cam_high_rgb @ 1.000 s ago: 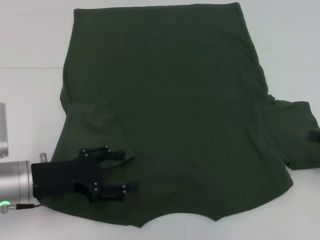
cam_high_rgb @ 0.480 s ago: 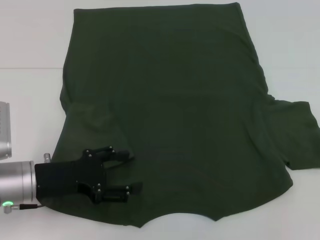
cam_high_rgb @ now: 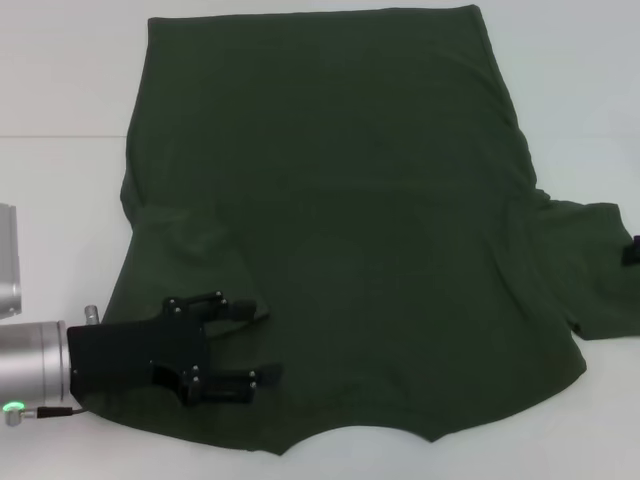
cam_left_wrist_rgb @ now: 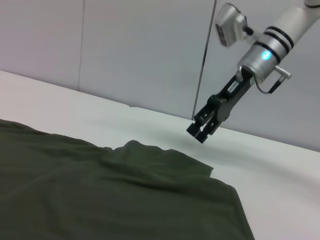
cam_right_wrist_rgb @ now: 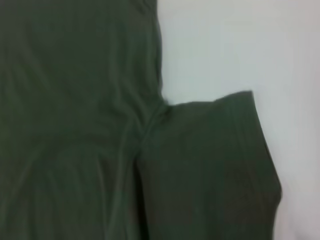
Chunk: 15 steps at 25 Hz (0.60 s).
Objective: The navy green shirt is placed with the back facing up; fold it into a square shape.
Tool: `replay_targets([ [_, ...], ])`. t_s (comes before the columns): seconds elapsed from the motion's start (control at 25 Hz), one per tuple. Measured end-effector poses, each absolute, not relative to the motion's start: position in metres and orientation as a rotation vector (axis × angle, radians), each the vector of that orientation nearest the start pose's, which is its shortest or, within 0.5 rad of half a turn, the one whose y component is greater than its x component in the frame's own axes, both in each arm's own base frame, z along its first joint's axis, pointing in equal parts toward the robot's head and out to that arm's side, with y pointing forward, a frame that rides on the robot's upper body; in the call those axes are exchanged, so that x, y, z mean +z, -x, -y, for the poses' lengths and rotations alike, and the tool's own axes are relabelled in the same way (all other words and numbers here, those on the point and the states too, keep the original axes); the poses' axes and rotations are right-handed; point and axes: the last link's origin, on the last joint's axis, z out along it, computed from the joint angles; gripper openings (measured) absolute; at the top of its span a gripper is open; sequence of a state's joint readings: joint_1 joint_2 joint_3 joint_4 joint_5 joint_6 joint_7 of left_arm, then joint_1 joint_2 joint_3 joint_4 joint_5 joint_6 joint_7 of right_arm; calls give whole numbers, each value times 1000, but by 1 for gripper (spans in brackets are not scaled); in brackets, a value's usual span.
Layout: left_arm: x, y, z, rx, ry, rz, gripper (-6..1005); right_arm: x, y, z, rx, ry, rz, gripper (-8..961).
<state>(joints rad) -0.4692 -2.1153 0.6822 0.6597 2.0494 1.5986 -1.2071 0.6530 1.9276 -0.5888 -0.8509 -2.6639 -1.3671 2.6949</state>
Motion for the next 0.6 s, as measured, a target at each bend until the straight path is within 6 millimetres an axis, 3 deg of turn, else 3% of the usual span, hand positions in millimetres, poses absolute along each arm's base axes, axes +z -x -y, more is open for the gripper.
replay_targets([
  [0.6,-18,274,-306,-664,2762,473,887,75,-335,-390,62,1785,-1824,925],
])
